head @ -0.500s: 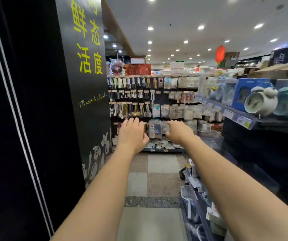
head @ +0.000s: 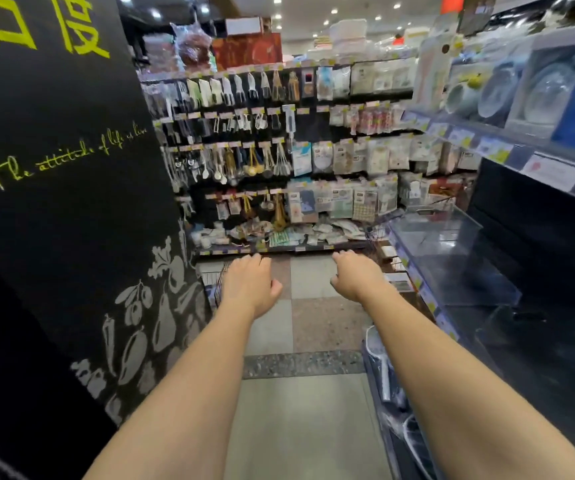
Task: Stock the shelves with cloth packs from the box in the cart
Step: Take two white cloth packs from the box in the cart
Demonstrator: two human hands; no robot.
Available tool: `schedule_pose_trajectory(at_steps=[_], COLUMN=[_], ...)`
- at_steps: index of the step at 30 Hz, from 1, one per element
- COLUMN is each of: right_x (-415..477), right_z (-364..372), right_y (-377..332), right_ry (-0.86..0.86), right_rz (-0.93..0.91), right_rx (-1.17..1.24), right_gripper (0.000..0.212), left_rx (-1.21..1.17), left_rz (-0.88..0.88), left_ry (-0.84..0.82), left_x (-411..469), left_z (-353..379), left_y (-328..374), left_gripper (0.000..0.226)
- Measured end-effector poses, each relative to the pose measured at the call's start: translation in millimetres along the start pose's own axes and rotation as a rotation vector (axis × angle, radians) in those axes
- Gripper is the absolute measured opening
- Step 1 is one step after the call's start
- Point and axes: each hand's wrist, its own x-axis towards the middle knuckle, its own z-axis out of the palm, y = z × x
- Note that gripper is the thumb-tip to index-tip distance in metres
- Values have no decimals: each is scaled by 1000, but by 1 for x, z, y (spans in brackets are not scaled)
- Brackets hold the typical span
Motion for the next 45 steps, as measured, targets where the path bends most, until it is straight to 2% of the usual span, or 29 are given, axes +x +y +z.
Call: schedule_pose_trajectory(at_steps=[4,8,14,19,26,33,40,45], right_x=[82,153,285,425,602,751,903,1000], right_z=[14,32,73,111,131,153,182,186], right_y=[32,53,66,70,86,144,247,320], right_ry=[6,-1,-79,-113,-95,-129,-127,-183], right_rz=[-37,-41,-23,-16,-70,6,92,97], right_rx=[-50,-73,-13,-20,-156,-129,-47,-83], right_gripper=[35,26,31,33,36,40,33,44], left_rx=[-48,-52,-6,47,112,17,3,7], left_rz=[-98,-120,-130,-82,35,67,128,162], left_ry=[-48,-58,-85,-77,-148,-184,-230,-194], left_x=[74,141,242,363,540,699,884,1022], left_z=[36,68,138,199,270,334,411,438], left_y=[-2,-14,-55,-107,-154,-143,-116,-90], left_gripper=[44,45,40,38,42,37,39,44])
